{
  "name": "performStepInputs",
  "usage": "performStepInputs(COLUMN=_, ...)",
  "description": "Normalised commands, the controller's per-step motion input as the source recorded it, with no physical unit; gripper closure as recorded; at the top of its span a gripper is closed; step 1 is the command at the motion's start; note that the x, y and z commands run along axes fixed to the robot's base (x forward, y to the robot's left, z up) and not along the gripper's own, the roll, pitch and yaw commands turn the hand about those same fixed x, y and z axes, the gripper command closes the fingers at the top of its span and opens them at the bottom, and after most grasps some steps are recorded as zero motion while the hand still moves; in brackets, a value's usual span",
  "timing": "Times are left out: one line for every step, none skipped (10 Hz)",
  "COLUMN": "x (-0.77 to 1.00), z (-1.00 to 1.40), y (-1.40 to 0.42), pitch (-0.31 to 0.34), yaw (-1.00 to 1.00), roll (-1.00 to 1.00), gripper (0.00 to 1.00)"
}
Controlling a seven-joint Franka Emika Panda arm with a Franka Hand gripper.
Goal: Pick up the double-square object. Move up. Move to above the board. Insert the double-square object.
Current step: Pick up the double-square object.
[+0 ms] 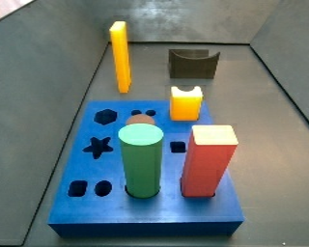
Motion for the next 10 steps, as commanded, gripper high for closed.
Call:
performStepInputs(x=-0.12, z=0.0, y=-0.12, pitch=0.0, yaw=0.03, roll=0.0, gripper=0.0)
performStepInputs(x=-0.31, z=-0.23, y=-0.36, pitch=-0.01, yaw=0.08, roll=0.0, gripper=0.0)
performStepInputs(x=-0.39, z=-0.3, y=-0.54, pitch=-0.024, yaw=0.15, roll=0.0, gripper=0.0)
performStepInputs(x=-0.28, z=-0.29, y=-0.62, pitch=-0.006, yaw=0.22, roll=0.0, gripper=0.0)
performStepInputs(x=-0.19, z=-0.3, y=-0.69, pitch=0.0, yaw=0.26, roll=0.0, gripper=0.0)
performStepInputs(x=-0.21, z=-0.26, y=-0.64, pitch=0.0, yaw=0.25, roll=0.0, gripper=0.0)
performStepInputs(x=-0.17, z=-0.15, y=-0.44, pitch=0.0, yaw=0.11, roll=0.0, gripper=0.0)
performStepInputs(x=-0.25, z=-0.07, y=-0.3, pitch=0.0, yaw=0.0, roll=0.0, gripper=0.0)
performStepInputs(x=-0.23, z=-0.04, y=-0.2, pitch=0.0, yaw=-0.02, roll=0.0, gripper=0.0)
performStepInputs(x=-0.23, z=0.0, y=-0.19, pitch=0.0, yaw=-0.03, roll=0.0, gripper=0.0)
